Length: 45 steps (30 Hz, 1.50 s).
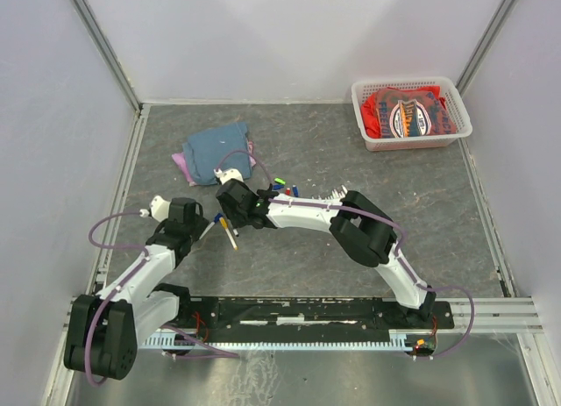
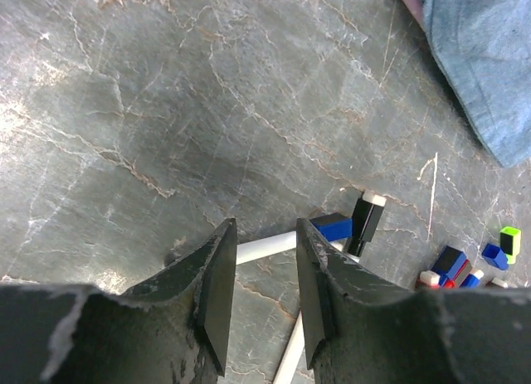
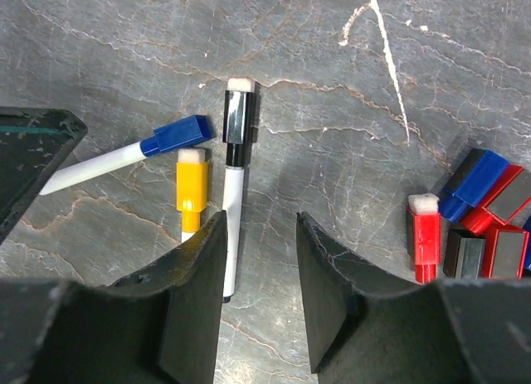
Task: Open the pen caps
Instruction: Move the pen to the center of the board.
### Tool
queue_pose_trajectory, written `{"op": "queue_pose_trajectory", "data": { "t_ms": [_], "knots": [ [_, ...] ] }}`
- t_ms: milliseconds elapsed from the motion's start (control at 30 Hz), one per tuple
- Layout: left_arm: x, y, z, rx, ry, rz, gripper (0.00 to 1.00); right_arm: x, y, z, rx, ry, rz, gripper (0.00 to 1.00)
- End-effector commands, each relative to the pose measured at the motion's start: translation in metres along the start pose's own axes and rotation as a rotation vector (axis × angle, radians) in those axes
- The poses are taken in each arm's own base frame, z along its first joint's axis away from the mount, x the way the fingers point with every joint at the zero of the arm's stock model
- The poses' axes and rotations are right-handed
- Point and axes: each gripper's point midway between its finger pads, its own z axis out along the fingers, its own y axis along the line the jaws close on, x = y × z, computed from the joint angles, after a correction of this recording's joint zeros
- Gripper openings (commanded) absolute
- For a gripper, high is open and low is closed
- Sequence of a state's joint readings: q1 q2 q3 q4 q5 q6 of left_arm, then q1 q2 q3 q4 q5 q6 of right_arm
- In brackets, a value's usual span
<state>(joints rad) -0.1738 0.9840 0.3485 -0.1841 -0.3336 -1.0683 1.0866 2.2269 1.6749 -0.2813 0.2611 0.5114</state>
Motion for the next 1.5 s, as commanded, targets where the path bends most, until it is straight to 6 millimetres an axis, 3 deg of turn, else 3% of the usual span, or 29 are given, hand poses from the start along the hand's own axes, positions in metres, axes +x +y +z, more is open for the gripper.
{"op": "queue_pose_trajectory", "data": {
  "t_ms": [0, 600, 767, 867, 1033, 1300, 1467],
  "knots": [
    [0.003, -0.001, 0.003, 0.014, 0.007, -0.060, 0.40, -0.014, 0.014, 0.000, -0.037, -0.035, 0.019, 0.46],
    [0.033, 0.012, 0.004, 0.035, 0.106, -0.074, 0.33, 0.004, 0.015, 0.008, -0.043, 0.002, 0.022, 0.45],
    [0.040, 0.012, 0.001, 0.064, 0.137, -0.077, 0.26, 0.012, 0.012, 0.007, -0.028, 0.015, 0.024, 0.39],
    [0.047, 0.015, 0.000, 0.076, 0.162, -0.084, 0.25, 0.017, 0.009, 0.005, -0.020, 0.019, 0.027, 0.30],
    [0.058, 0.015, -0.002, 0.106, 0.201, -0.075, 0.23, 0.025, 0.006, 0.004, -0.012, 0.029, 0.038, 0.26],
    [0.073, 0.006, -0.007, 0.161, 0.253, -0.048, 0.20, 0.037, -0.002, 0.000, 0.008, 0.037, 0.069, 0.23],
    [0.088, -0.011, -0.014, 0.215, 0.286, 0.007, 0.20, 0.043, -0.010, -0.007, 0.024, 0.028, 0.094, 0.23]
  ]
}}
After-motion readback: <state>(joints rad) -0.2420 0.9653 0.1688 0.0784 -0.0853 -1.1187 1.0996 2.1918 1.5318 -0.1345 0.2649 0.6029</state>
